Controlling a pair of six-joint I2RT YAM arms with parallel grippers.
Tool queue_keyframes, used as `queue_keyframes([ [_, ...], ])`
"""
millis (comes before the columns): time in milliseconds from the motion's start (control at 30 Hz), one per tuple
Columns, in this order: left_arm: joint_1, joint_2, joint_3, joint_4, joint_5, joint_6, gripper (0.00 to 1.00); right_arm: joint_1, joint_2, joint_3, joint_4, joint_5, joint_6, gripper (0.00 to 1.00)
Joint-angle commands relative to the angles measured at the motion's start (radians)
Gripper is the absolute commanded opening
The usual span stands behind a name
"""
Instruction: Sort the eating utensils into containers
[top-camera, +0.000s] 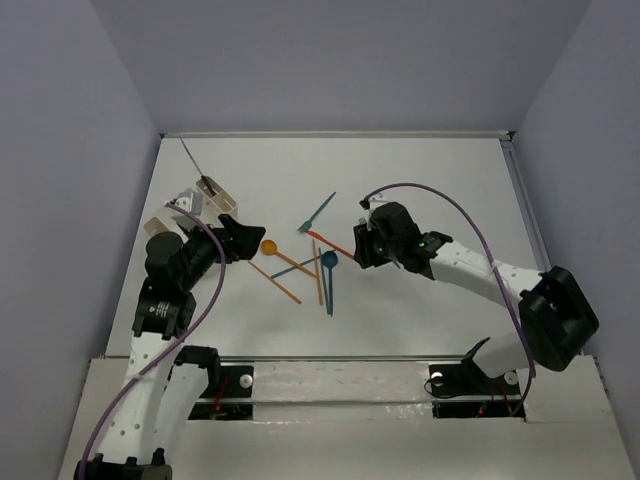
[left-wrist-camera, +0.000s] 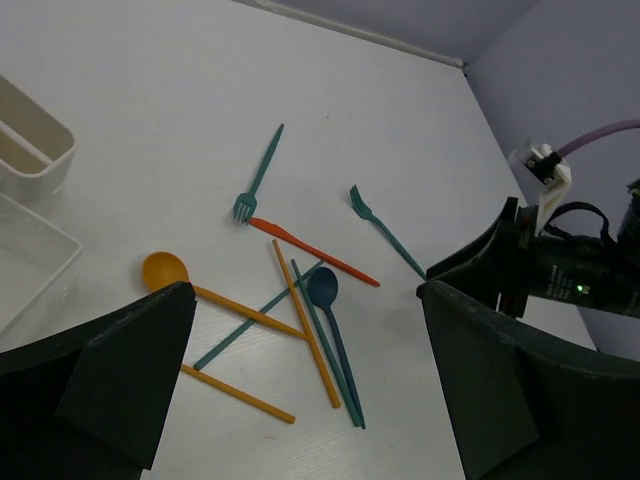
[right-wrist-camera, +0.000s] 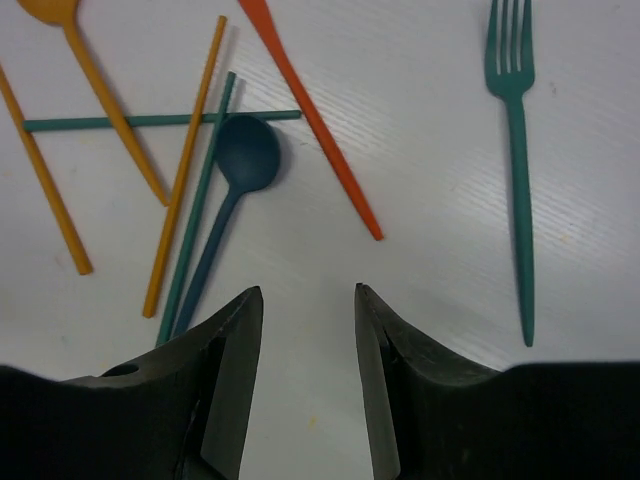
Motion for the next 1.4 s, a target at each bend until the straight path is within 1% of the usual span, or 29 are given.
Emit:
queue_keyframes([
  [0,0.003,0.030,-0.014,0.110,0.108,0.019,0.99,-0.041,0.073,0.090,-0.026,-0.112,-0.103,0.50],
  [167,0.003,0.058,-0.011,0.124,0.149,0.024,0.99,-0.063,0.177,0.167,-0.054,-0.120,-0.157,0.53],
  [267,0.003,0.050,-0.009,0.116,0.146,0.030,0.99,-0.072,0.243,0.209,-0.057,-0.147,-0.180,0.53],
  [500,-0.016,0.046,-0.008,0.111,0.140,0.033,0.99,-0.081,0.389,0.307,-0.115,-0.152,-0.235,0.51],
  [567,-0.016,0.045,-0.008,0.111,0.139,0.034,0.99,-0.081,0.409,0.317,-0.120,-0.153,-0.244,0.49],
  [767,-0.016,0.058,-0.005,0.117,0.145,0.033,0.99,-0.081,0.482,0.351,-0.135,-0.124,-0.283,0.48],
  [900,-0.016,0.059,-0.006,0.121,0.146,0.031,0.99,-0.081,0.498,0.356,-0.125,-0.144,-0.281,0.48],
  [1100,-0.016,0.058,-0.006,0.122,0.145,0.031,0.99,-0.081,0.530,0.368,-0.138,-0.164,-0.286,0.39],
  [1133,-0.016,0.055,-0.006,0.122,0.145,0.031,0.99,-0.081,0.533,0.370,-0.140,-0.167,-0.286,0.34],
  [1167,-0.016,0.053,-0.008,0.122,0.145,0.031,0.99,-0.081,0.536,0.370,-0.140,-0.173,-0.284,0.33],
  [1367,-0.016,0.055,-0.008,0.127,0.143,0.028,0.99,-0.081,0.533,0.360,-0.157,-0.204,-0.281,0.30],
])
